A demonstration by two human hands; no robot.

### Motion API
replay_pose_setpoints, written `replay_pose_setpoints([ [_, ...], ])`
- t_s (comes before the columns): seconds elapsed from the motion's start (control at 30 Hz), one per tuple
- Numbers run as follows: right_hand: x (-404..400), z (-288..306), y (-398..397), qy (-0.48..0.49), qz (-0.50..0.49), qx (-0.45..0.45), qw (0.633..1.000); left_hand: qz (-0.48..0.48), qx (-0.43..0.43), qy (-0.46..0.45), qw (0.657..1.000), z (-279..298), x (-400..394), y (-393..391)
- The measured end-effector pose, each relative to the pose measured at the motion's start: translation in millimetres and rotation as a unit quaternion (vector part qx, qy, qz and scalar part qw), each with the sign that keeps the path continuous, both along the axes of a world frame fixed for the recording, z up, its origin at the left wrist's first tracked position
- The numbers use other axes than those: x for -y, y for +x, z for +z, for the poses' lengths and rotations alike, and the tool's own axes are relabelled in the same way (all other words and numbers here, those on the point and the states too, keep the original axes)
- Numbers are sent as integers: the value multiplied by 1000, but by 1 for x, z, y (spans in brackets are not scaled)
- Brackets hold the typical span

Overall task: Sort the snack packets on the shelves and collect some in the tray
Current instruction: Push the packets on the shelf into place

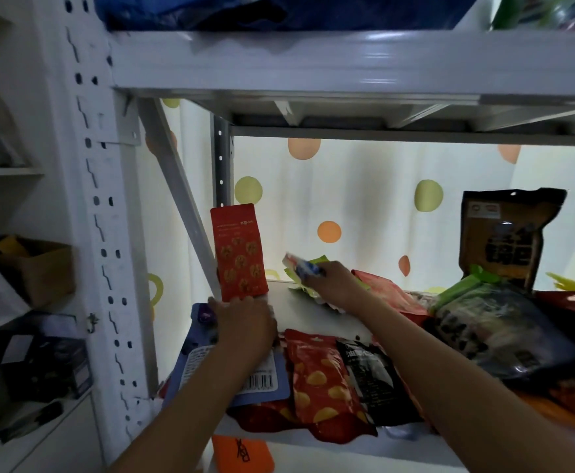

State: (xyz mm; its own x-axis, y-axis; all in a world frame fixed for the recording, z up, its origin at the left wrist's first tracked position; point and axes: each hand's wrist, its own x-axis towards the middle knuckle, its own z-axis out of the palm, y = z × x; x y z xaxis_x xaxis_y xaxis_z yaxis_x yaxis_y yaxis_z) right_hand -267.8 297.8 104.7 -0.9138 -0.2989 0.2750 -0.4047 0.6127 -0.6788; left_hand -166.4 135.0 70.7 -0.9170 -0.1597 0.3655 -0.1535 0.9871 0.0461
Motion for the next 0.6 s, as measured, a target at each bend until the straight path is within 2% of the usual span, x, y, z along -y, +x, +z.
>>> replay_pose_setpoints([
  [0.07, -2, 15, 19, -113, -14, 9, 993, -11, 8, -16, 1000, 11, -9, 4],
  [0.13, -5, 26, 43, -189, -7, 32, 981, -51, -23, 19, 998, 24, -16, 8],
  [0.23, -1, 27, 71, -272, 25, 79, 959, -98, -110, 173, 974, 41, -26, 15],
  [0.33, 5, 18, 86, -328, 21, 68, 942, -141, -111, 367, 913, 53, -33, 25],
  [0.43, 6, 18, 115, -388, 34, 48, 920, -220, -133, 513, 819, 57, -36, 46],
  [0.5, 7, 20, 140, -399, 43, 33, 915, -259, -169, 555, 772, 56, -37, 67],
  [0.6, 3, 21, 175, -388, 34, 3, 921, -279, -208, 588, 730, 51, -38, 99],
])
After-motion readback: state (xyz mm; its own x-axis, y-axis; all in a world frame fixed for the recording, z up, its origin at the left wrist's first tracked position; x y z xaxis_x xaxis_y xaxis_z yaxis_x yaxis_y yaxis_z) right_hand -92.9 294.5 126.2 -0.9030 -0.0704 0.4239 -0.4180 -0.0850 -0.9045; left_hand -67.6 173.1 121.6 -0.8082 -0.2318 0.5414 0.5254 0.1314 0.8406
